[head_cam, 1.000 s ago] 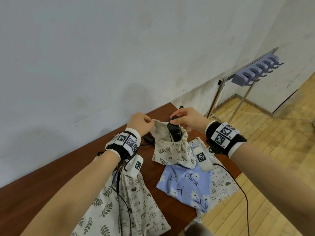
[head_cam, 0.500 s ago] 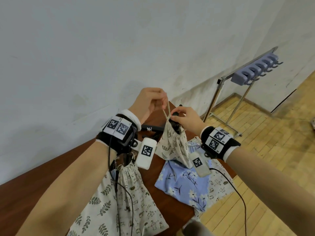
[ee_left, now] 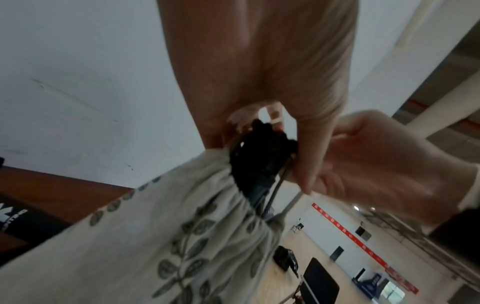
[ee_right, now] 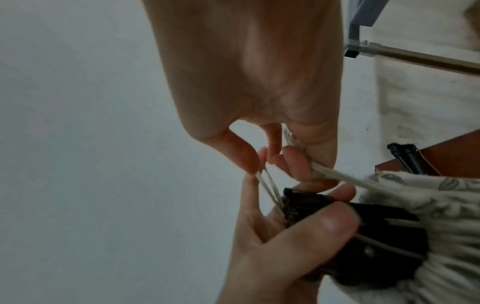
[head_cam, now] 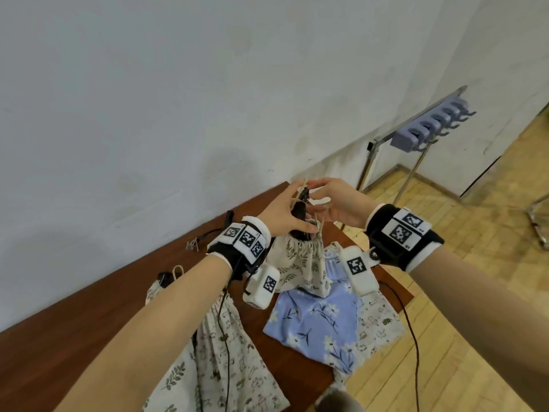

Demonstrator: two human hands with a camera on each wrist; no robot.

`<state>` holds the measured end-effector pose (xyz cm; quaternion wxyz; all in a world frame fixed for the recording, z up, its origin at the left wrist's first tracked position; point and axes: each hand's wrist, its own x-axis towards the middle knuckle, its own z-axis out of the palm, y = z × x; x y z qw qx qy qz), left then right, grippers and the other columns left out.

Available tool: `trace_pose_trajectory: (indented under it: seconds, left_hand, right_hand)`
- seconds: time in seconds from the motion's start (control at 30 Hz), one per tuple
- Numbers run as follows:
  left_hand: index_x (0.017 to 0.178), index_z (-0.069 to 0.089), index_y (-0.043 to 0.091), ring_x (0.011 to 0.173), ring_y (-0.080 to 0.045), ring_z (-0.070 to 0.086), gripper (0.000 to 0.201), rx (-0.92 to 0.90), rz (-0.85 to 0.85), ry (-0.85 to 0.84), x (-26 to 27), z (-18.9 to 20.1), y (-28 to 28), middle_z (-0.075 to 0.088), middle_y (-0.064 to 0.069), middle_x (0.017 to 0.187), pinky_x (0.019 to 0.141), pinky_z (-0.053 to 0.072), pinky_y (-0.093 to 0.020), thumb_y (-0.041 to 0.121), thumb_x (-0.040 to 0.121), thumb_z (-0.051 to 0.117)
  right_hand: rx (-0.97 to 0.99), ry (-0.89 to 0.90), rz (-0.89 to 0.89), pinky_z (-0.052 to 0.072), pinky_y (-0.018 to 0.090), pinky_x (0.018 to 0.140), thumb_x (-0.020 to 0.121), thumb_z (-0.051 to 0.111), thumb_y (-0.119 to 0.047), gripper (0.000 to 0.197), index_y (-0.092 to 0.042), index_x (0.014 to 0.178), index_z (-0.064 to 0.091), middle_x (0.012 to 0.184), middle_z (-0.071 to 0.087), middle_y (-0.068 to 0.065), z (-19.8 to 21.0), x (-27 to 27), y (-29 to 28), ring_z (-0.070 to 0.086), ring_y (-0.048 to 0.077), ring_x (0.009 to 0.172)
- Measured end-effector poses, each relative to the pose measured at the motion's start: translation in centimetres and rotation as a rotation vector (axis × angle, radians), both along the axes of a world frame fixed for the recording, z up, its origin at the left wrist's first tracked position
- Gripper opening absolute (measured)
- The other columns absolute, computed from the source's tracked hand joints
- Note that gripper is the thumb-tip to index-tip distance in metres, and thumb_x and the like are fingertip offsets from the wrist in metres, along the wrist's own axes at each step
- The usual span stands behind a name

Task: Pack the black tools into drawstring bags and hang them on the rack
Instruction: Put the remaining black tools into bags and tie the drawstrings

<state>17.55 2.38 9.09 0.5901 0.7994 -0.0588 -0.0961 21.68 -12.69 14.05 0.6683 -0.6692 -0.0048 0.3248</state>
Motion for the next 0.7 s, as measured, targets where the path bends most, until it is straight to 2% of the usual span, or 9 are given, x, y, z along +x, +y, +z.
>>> trace_pose_trajectory:
  seconds: [0.07, 0.13, 0.2, 0.23, 0.33, 0.4, 0.57, 0.63, 0.7]
  left_hand:
    - [0.135, 0.036, 0.039, 0.092, -0.018, 0.067, 0.084, 0.085, 0.041, -0.06, 0.3, -0.8, -0.5, 0.069, -0.004, 0.095, 0.094, 0.051, -0.038, 0.01, 0.068, 0.079]
    - [0.125, 0.037, 0.049, 0.091, -0.012, 0.063, 0.075, 0.103, 0.075, -0.082, 0.2, -1.4, -0.4, 0.069, -0.006, 0.089, 0.089, 0.049, -0.023, 0.006, 0.075, 0.072]
    - [0.126, 0.035, 0.046, 0.091, -0.009, 0.06, 0.074, 0.132, 0.049, -0.088, 0.0, -1.4, -0.3, 0.068, -0.005, 0.088, 0.08, 0.044, -0.007, 0.003, 0.077, 0.069]
    - [0.129, 0.036, 0.041, 0.089, -0.009, 0.061, 0.073, 0.161, 0.012, -0.093, 0.0, -1.5, -0.5, 0.067, -0.003, 0.086, 0.078, 0.043, -0.005, 0.004, 0.077, 0.07]
    - [0.139, 0.034, 0.031, 0.08, -0.009, 0.059, 0.075, 0.284, -0.023, -0.105, -0.5, -1.1, -1.4, 0.065, -0.002, 0.093, 0.073, 0.042, -0.01, 0.008, 0.077, 0.07]
    - [0.144, 0.03, 0.028, 0.089, -0.014, 0.057, 0.077, 0.348, -0.005, -0.09, -0.2, -0.7, -1.4, 0.061, -0.003, 0.103, 0.077, 0.039, -0.017, 0.012, 0.079, 0.07]
    - [0.134, 0.043, 0.014, 0.091, -0.025, 0.063, 0.061, 0.476, 0.015, -0.072, 0.6, 0.1, -1.0, 0.064, -0.008, 0.099, 0.08, 0.05, -0.032, 0.013, 0.078, 0.067]
    - [0.136, 0.037, 0.014, 0.088, -0.025, 0.064, 0.063, 0.497, 0.011, -0.062, 0.7, 0.4, -1.0, 0.065, -0.011, 0.099, 0.082, 0.053, -0.036, 0.012, 0.079, 0.065]
    - [0.146, 0.023, 0.016, 0.094, -0.02, 0.062, 0.078, 0.462, -0.007, -0.072, 0.9, 1.1, -0.8, 0.064, -0.009, 0.107, 0.086, 0.05, -0.03, 0.012, 0.081, 0.065]
  right_hand:
    - [0.029, 0.058, -0.088, 0.044, 0.022, 0.044, 0.091, 0.044, 0.002, 0.023, -0.011, 0.103, 0.057, 0.1, 0.047, 0.01, 0.1, 0.5, -0.9, 0.045, 0.016, 0.061]
    - [0.087, 0.121, -0.165, 0.036, 0.022, 0.045, 0.088, 0.049, -0.004, 0.015, -0.011, 0.1, 0.052, 0.096, 0.043, 0.008, 0.3, 0.6, -1.8, 0.039, 0.013, 0.057]
    - [0.137, 0.146, -0.151, 0.032, 0.022, 0.047, 0.086, 0.054, -0.007, 0.014, -0.01, 0.099, 0.051, 0.091, 0.045, 0.007, 0.7, 0.6, -1.9, 0.037, 0.012, 0.054]
    - [0.151, 0.139, -0.111, 0.031, 0.021, 0.047, 0.086, 0.055, -0.008, 0.012, -0.01, 0.097, 0.052, 0.087, 0.047, 0.005, 0.9, 0.5, -1.5, 0.036, 0.011, 0.052]
    - [0.155, 0.121, -0.034, 0.028, 0.021, 0.043, 0.084, 0.056, -0.01, 0.006, -0.009, 0.089, 0.054, 0.083, 0.047, 0.005, 1.8, 0.3, 0.3, 0.031, 0.011, 0.052]
    - [0.179, 0.134, -0.027, 0.027, 0.021, 0.043, 0.084, 0.056, -0.01, 0.004, -0.009, 0.085, 0.052, 0.083, 0.047, 0.006, 2.4, 0.3, 1.0, 0.029, 0.013, 0.054]
    - [0.254, 0.103, 0.106, 0.011, 0.029, 0.062, 0.082, 0.053, -0.01, 0.007, -0.008, 0.076, 0.051, 0.079, 0.05, 0.007, 4.2, 0.1, 2.1, 0.014, 0.017, 0.067]
    - [0.286, 0.068, 0.097, 0.013, 0.029, 0.061, 0.078, 0.054, -0.008, 0.005, -0.008, 0.077, 0.049, 0.08, 0.05, 0.008, 4.9, 0.2, 2.2, 0.023, 0.015, 0.061]
    - [0.368, 0.084, 0.044, 0.026, 0.026, 0.058, 0.072, 0.057, -0.006, 0.012, -0.008, 0.081, 0.05, 0.085, 0.052, 0.009, 5.5, 0.5, 1.7, 0.04, 0.017, 0.06]
